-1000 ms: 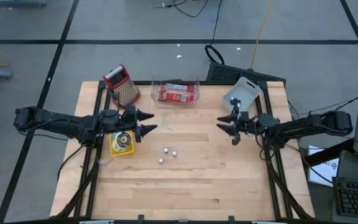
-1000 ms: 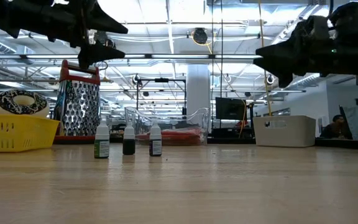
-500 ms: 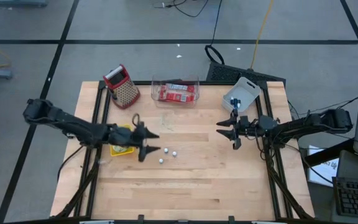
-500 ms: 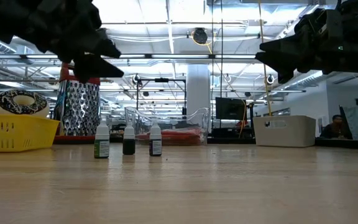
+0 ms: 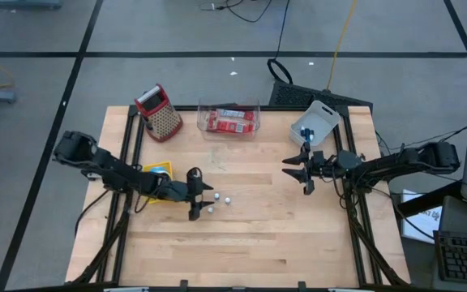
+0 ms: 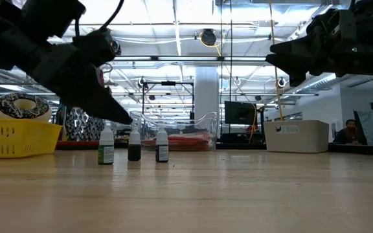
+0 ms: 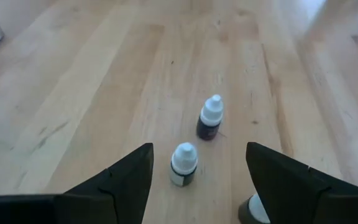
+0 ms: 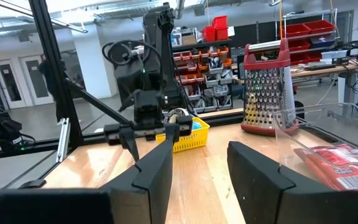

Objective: Pick & Place Food Item
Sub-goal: Put the top green food coloring bottle into the white bin

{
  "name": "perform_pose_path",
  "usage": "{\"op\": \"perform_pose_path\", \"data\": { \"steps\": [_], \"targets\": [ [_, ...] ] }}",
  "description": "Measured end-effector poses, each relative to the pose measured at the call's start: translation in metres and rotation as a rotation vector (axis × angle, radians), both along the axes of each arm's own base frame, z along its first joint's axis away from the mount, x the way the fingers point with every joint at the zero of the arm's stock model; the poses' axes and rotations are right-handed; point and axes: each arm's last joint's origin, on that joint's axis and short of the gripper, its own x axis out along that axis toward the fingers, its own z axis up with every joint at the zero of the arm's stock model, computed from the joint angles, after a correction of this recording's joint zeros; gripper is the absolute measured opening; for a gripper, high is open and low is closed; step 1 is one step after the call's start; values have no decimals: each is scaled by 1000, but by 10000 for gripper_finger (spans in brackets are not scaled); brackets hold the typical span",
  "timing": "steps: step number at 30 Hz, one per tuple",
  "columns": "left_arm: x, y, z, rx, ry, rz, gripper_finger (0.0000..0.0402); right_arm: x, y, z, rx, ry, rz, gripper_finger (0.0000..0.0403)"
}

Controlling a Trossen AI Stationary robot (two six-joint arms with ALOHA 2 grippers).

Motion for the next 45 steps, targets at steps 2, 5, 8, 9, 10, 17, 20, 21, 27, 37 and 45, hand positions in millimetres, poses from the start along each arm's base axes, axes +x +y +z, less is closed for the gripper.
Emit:
{"op": "perform_pose_path", "data": {
  "steps": [2, 5, 8, 9, 10, 17, 20, 21, 27, 37, 45],
  "targets": [
    [2, 0, -5, 3, 5, 1, 255, 0, 0, 0, 0, 0, 0, 141],
    [5, -1, -8, -1, -11, 1, 255, 0, 0, 0, 0, 0, 0, 141],
    [7, -2, -12, 5, -15, -3, 255, 0, 0, 0, 0, 0, 0, 141],
    [9, -2, -14, 13, -11, -5, 254, 0, 0, 0, 0, 0, 0, 141],
    [11, -2, -14, 25, -9, -7, 253, 0, 0, 0, 0, 0, 0, 141],
    [26, -1, -20, 119, 15, 9, 243, 0, 0, 0, 1, 6, 0, 141],
    [27, 3, -21, 128, 37, 23, 235, 0, 0, 0, 1, 7, 0, 141],
    [26, 4, -22, 129, 49, 26, 232, 0, 0, -1, 1, 10, 0, 141],
    [22, 6, -26, 110, 120, 28, 209, 0, 0, -1, 1, 14, 0, 141],
    [22, 5, -26, 99, 119, 7, 174, 0, 0, -2, 1, 18, 0, 141],
    [22, 5, -26, 99, 118, 6, 136, 1, 0, -2, 2, 28, 0, 141]
  ]
}}
